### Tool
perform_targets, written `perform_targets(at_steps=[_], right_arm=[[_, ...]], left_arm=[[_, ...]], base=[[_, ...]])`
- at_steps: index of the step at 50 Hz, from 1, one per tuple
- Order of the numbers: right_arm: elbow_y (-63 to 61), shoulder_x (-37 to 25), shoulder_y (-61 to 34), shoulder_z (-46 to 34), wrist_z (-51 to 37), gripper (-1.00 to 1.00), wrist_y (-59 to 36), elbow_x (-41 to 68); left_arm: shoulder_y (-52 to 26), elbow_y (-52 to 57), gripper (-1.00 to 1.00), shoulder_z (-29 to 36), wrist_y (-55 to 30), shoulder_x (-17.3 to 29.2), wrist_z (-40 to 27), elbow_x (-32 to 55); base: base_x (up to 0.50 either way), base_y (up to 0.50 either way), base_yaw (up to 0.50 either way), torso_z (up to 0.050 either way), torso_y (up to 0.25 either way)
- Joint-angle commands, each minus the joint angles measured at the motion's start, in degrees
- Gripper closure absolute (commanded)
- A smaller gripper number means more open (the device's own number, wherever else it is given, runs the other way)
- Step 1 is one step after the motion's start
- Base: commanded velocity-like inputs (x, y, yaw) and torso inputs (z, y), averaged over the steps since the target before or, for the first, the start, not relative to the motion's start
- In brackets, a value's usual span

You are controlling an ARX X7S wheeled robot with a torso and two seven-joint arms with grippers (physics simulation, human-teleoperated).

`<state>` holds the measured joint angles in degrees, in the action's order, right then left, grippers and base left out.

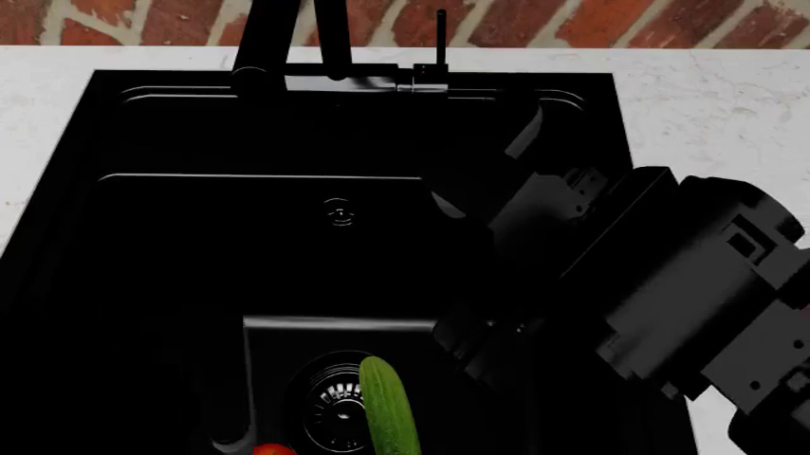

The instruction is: Pick the vegetables from the sink and place them on the cutting board.

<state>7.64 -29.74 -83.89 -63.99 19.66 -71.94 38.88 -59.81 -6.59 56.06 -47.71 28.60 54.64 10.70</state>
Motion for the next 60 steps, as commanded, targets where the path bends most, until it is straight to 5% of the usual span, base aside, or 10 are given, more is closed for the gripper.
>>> perform_targets(at_steps=[1,18,45,46,55,60], right_arm=[[3.0,2.0,0.6,-0.2,3.7,-1.0,3.0,-2.6],[6.3,3.1,2.4,-0.8,4.8,-1.0,6.8,-3.3],[7.0,3.1,3.5,-1.3,5.3,-1.0,8.5,-3.3],[7.0,3.1,3.5,-1.3,5.2,-1.0,8.5,-3.3],[5.9,2.7,3.1,-0.8,4.7,-1.0,7.8,-2.9],[3.7,2.0,2.9,-0.2,3.9,-1.0,6.3,-2.2]], left_arm=[[0.3,-7.5,-1.0,3.4,3.9,-4.1,3.7,-2.8],[0.3,-23.5,-1.0,4.7,12.4,-9.6,1.9,-4.6],[3.0,-34.0,-1.0,7.3,18.2,-13.6,0.5,-6.2],[3.1,-35.4,1.0,7.3,21.6,-13.7,-2.1,-7.4],[2.5,-33.2,1.0,6.2,21.6,-12.6,-4.5,-7.7],[2.5,-18.5,1.0,1.7,18.0,-6.9,-8.5,-6.2]], base=[[0.0,0.0,0.0,0.0,0.0],[0.0,0.0,0.0,0.0,0.0],[0.0,0.0,0.0,0.0,0.0],[0.0,0.0,0.0,0.0,0.0],[0.0,0.0,0.0,0.0,0.0],[0.0,0.0,0.0,0.0,0.0]])
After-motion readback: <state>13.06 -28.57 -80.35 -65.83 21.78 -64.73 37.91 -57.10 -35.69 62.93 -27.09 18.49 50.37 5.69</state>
